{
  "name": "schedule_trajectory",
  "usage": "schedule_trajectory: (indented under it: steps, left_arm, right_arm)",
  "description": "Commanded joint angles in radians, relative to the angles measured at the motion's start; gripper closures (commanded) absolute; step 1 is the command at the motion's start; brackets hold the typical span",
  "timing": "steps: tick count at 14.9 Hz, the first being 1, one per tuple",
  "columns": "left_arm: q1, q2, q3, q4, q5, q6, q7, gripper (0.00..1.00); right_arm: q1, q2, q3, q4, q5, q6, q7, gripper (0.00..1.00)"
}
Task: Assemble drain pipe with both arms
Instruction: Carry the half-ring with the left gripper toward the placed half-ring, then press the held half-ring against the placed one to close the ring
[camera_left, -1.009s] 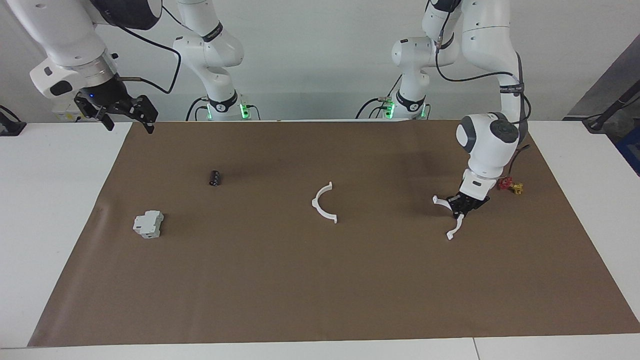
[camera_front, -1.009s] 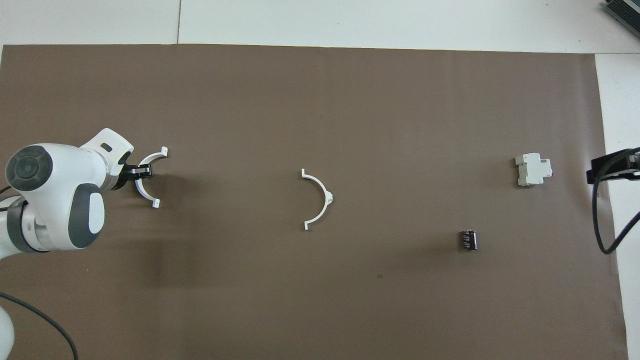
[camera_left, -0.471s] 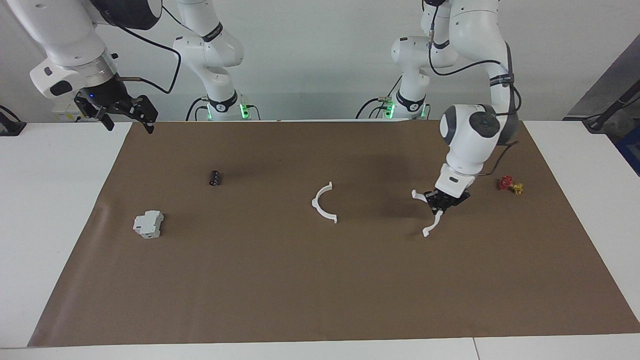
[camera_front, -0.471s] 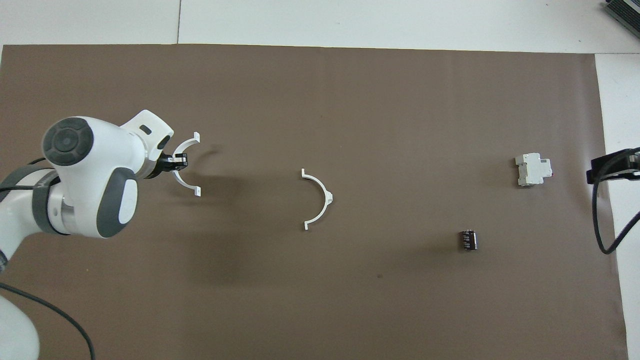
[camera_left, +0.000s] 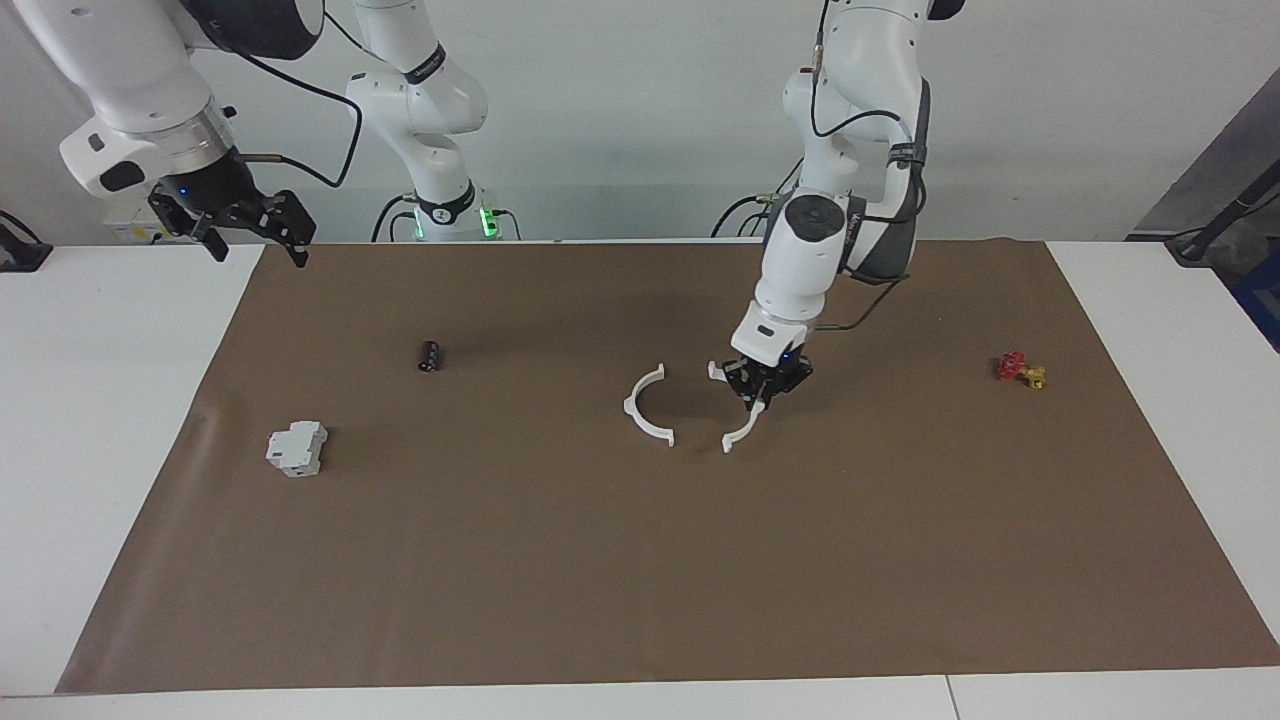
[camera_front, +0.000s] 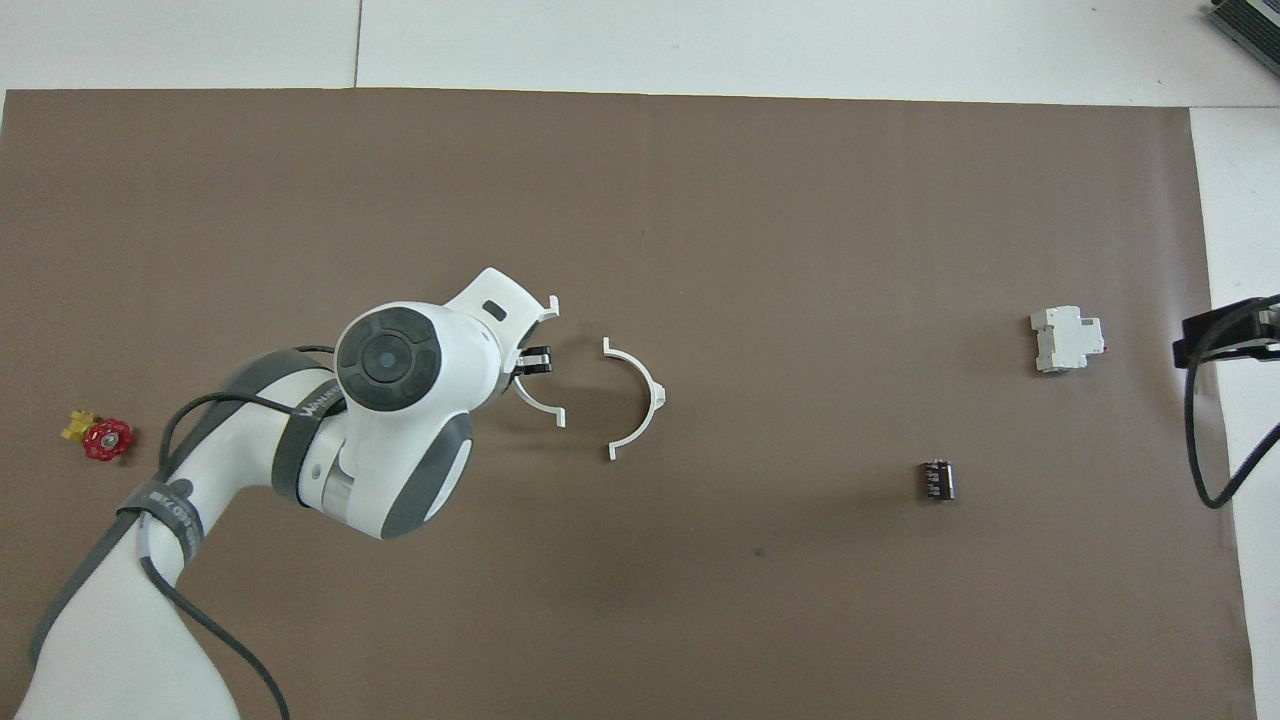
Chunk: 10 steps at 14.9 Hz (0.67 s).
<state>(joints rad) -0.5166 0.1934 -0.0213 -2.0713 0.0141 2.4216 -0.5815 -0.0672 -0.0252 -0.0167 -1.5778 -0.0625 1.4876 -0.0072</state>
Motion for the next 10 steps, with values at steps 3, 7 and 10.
schedule_trajectory:
  steps: [3,7,10]
  left_arm:
    - [-0.122,0.089,0.02,0.0,0.007,0.123,-0.138,1.0]
    - [-0.122,0.104,0.026,0.0,0.013,0.111,-0.155,1.0]
    - [-0.115,0.106,0.024,0.034,0.017,0.059,-0.159,1.0]
  right_arm:
    - [-0.005,-0.016,0.001,-0.022,0.012,0.02,0.001,0.0]
    - [-0.005,-0.015,0.003,-0.022,0.012,0.02,0.001,0.0]
    - [-0.005,-0.016,0.001,-0.022,0.012,0.02,0.001,0.0]
